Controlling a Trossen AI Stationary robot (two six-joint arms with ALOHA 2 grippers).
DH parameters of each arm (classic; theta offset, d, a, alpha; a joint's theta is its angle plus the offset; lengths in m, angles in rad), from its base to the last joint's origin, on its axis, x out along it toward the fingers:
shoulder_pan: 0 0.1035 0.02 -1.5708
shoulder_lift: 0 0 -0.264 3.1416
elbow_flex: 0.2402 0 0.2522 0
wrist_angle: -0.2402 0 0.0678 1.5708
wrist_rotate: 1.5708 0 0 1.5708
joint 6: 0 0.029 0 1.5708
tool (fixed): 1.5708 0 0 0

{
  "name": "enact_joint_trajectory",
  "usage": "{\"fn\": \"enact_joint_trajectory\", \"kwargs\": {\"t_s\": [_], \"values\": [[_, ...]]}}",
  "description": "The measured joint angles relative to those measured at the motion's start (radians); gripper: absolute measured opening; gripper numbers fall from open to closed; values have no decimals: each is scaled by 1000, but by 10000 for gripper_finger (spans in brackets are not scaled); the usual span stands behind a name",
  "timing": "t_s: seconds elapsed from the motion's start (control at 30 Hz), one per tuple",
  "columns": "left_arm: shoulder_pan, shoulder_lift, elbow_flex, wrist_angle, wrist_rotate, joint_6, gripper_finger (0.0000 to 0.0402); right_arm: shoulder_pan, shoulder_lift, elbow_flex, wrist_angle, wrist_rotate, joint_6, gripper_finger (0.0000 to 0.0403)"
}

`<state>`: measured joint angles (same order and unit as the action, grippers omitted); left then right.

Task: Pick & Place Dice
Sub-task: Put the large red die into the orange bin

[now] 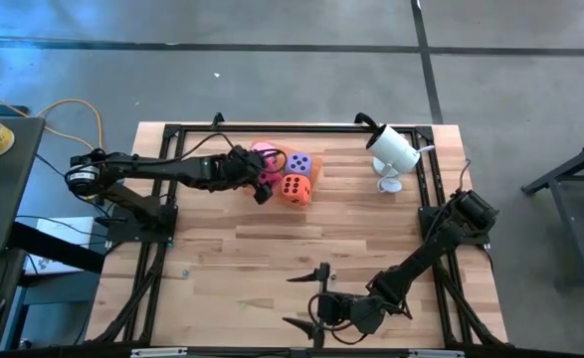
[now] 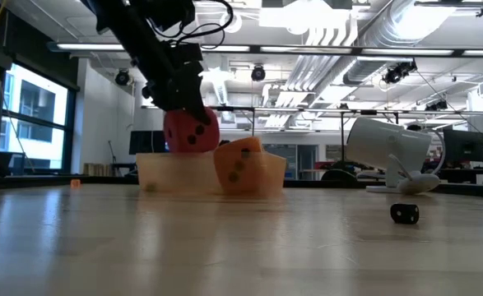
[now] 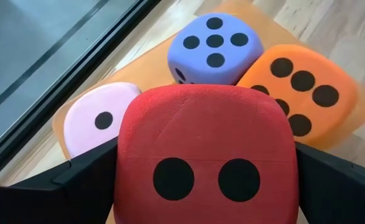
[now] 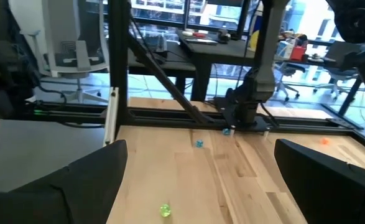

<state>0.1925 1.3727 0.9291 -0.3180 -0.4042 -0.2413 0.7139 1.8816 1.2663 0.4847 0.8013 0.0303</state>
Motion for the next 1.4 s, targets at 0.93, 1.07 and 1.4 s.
{"fn": "enact_joint_trajectory", "kwargs": {"t_s": [0.93, 1.07, 1.4], "values": [[6, 2, -42, 39, -34, -21, 400, -16, 1, 0, -9, 8, -34, 396], [26, 2, -58, 42, -23, -51, 400, -15, 1, 0, -15, 8, -34, 396], [17, 2, -64, 38, 39, -78, 400, -59, -12, 0, -99, 451, -30, 396]]}}
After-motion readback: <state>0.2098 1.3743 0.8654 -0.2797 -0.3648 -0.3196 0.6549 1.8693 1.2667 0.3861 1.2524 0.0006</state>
